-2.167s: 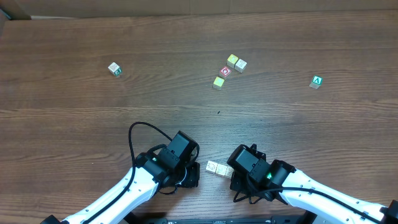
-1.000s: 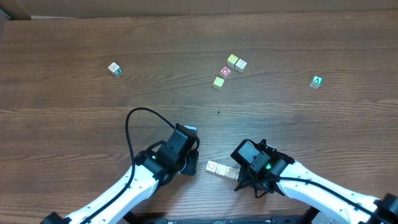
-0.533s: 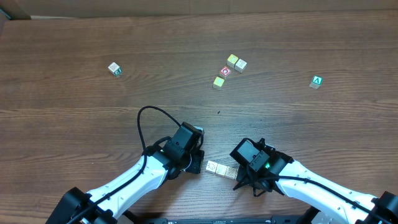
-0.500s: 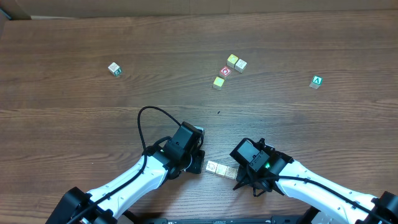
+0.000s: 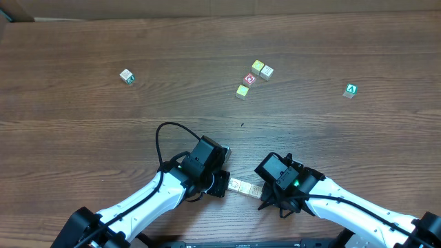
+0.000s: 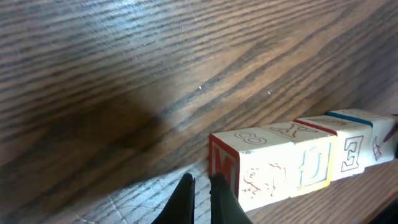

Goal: Flip 4 blocks

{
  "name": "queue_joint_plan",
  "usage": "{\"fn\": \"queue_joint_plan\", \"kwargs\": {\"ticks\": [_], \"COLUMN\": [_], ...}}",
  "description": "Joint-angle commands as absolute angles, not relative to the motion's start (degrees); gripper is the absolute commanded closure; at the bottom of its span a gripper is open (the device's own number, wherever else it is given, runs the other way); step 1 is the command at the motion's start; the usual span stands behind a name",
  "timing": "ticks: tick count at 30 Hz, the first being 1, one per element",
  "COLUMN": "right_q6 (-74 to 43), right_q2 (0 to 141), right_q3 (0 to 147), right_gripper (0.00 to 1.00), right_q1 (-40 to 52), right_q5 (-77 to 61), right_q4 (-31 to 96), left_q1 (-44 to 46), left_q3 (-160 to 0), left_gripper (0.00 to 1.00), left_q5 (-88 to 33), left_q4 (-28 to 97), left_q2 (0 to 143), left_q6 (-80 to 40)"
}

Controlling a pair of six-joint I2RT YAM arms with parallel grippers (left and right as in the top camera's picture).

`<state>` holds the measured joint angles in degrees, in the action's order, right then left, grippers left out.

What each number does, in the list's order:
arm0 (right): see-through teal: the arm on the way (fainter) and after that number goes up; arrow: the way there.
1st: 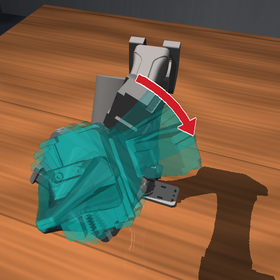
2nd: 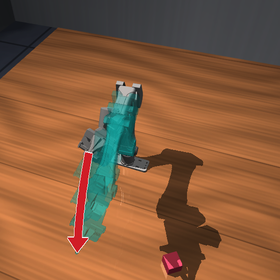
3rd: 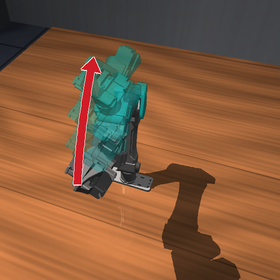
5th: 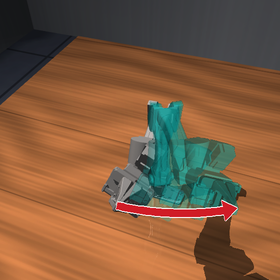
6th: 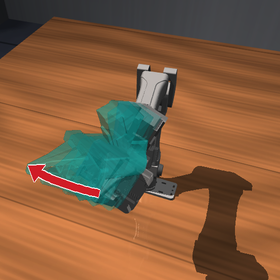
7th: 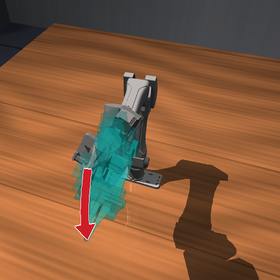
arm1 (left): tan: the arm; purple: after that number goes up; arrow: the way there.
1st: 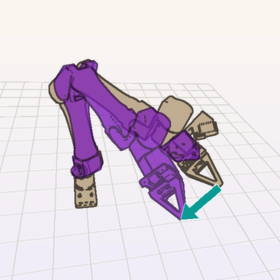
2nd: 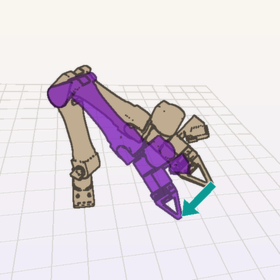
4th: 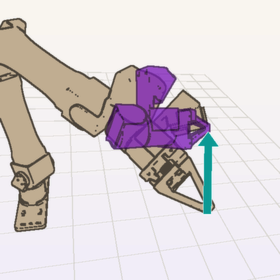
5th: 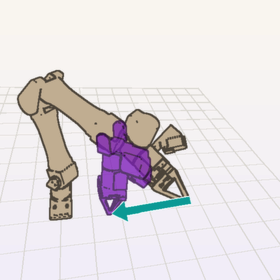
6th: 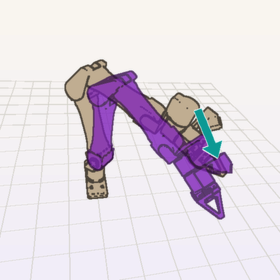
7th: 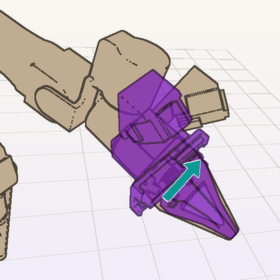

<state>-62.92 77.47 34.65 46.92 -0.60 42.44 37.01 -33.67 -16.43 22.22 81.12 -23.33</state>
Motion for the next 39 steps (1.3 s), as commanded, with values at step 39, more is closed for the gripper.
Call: {"fn": "queue_joint_plan", "kwargs": {"ticks": [39], "right_q6": [-63.09], "right_q2": [77.32], "right_q3": [34.3], "right_gripper": [0.96], "right_q1": [46.74], "right_q5": [-11.84], "right_q4": [40.47], "left_q1": [36.67], "left_q3": [-33.61], "left_gripper": [0.96], "left_q5": [-19.09], "left_q4": [18.83], "left_q2": [86.63], "left_q6": [-16.19]}}
